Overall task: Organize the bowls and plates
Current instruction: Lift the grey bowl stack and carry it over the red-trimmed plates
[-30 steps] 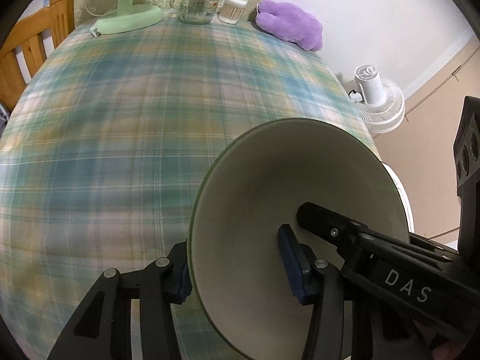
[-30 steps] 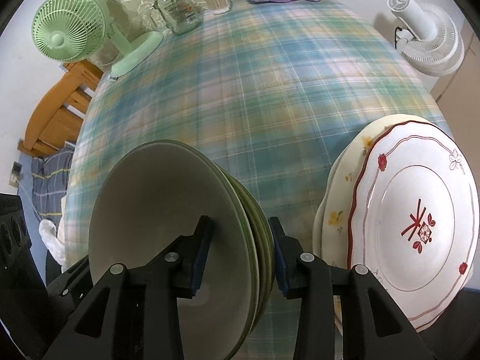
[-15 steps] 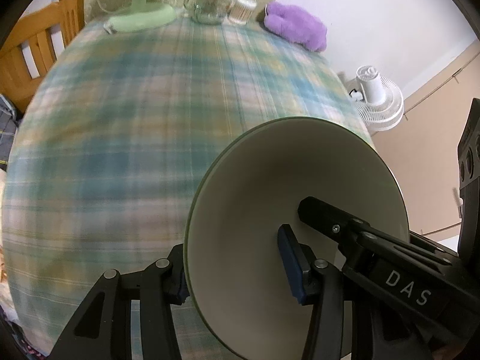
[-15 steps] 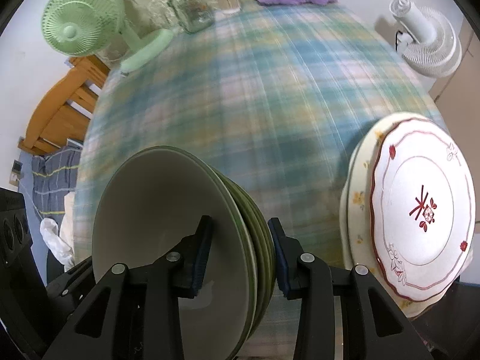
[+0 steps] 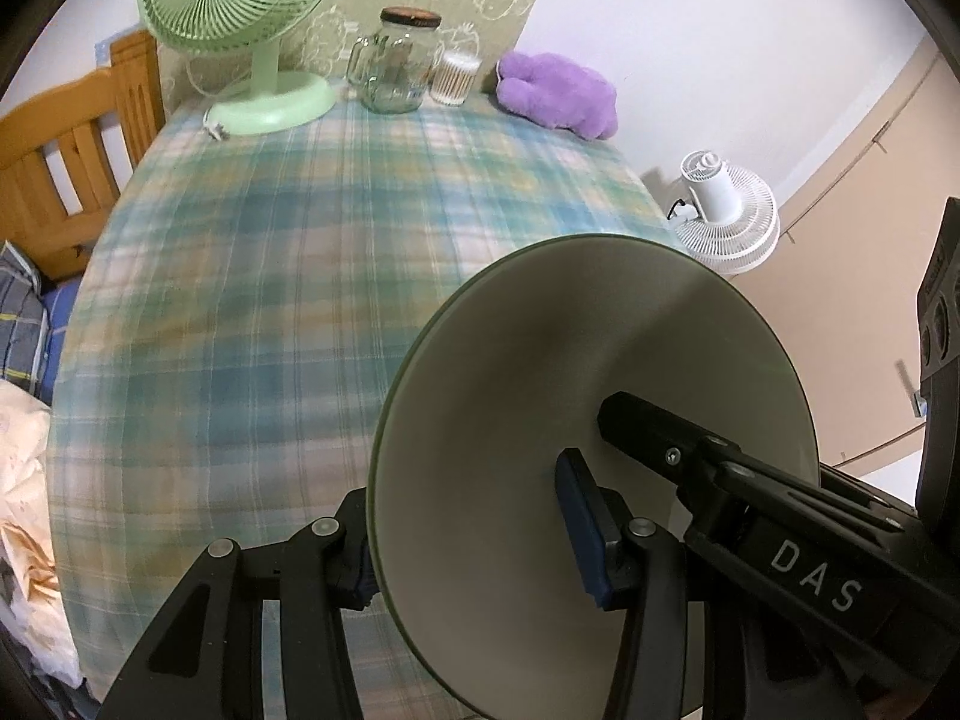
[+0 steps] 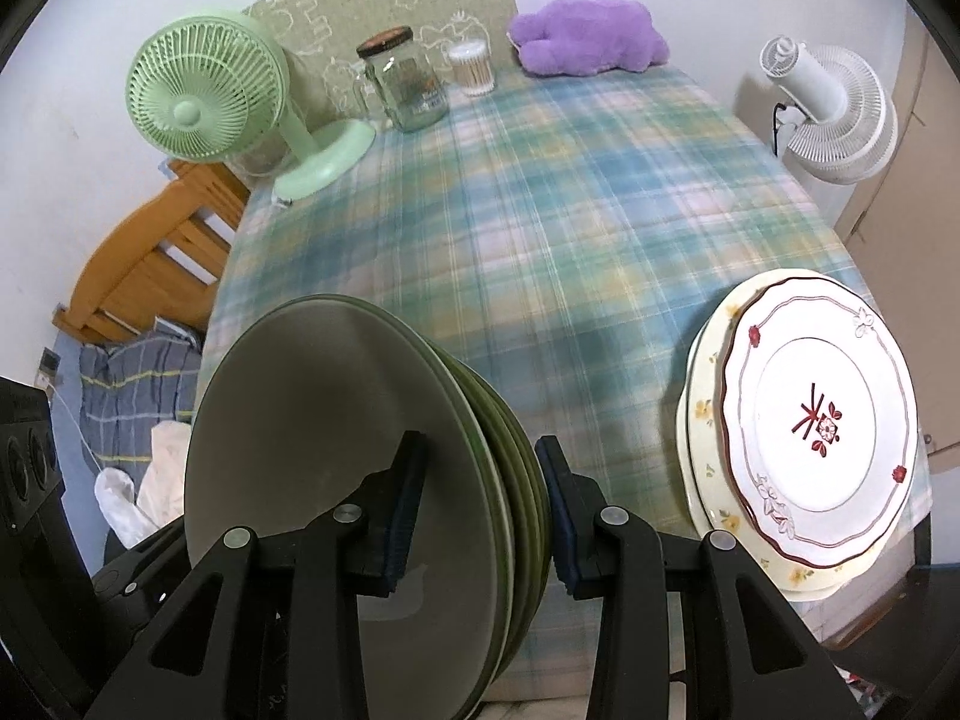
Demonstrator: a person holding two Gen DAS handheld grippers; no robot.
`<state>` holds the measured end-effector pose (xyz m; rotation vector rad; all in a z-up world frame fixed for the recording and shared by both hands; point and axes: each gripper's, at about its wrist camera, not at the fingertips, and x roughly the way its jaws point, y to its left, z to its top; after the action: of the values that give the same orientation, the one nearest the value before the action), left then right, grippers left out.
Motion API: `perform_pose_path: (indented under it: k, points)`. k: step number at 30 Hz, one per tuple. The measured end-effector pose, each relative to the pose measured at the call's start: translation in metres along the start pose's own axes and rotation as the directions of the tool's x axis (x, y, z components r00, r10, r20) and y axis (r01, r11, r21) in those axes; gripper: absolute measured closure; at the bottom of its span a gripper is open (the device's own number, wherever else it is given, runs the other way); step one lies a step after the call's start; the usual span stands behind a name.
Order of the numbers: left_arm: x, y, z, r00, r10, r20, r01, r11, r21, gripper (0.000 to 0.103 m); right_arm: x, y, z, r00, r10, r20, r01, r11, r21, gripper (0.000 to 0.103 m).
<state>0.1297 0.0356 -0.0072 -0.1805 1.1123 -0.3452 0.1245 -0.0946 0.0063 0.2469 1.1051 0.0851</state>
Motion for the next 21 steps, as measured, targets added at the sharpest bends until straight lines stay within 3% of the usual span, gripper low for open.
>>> perform_pose_path:
  k: [8, 21]
  points:
    - [0.001, -0.015, 0.000, 0.999, 0.031, 0.027, -0.031, 1.000, 0.000, 0.054, -0.006, -0.011, 0.001, 0.999, 0.036, 0.028, -0.035, 0.999, -0.015, 0.062]
    - [0.013, -0.063, -0.001, 0.998, 0.060, 0.036, -0.058, 0.997, -0.049, 0.054, -0.020, -0.057, 0.015, 0.998, 0.060, 0.007, -0.060, 0.997, -0.056, 0.062]
